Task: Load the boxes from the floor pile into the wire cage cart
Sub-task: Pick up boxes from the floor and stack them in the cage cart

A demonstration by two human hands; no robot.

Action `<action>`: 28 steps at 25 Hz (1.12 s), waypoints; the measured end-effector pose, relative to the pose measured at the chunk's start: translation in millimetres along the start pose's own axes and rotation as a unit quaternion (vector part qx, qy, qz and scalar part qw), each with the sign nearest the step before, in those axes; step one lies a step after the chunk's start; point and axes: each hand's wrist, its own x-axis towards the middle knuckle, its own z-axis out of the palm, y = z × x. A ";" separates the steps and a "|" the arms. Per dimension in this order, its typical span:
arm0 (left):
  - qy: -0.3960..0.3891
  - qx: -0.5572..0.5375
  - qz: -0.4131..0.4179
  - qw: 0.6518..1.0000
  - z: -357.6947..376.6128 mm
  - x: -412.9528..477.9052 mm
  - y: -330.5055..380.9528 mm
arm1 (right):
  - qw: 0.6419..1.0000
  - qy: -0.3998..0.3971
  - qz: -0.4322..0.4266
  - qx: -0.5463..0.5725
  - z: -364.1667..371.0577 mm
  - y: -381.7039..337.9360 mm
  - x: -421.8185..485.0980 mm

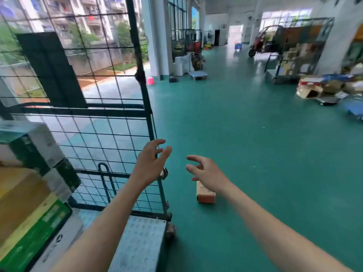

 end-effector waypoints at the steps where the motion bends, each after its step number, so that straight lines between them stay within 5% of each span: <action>1: -0.029 -0.006 0.012 0.999 32.9 3.4 15.6 | 0.999 0.028 0.022 0.019 -28.8 18.6 -14.6; 6: -0.180 -0.051 0.085 0.979 190.1 9.1 93.8 | 0.972 0.196 0.104 0.071 -152.2 107.4 -95.4; 13: -0.402 -0.104 0.172 0.893 383.8 -45.6 189.1 | 0.872 0.415 0.212 0.149 -248.9 210.4 -230.9; 28: -0.680 -0.127 0.277 0.667 564.5 -136.6 301.1 | 0.639 0.683 0.306 0.178 -281.1 256.0 -368.2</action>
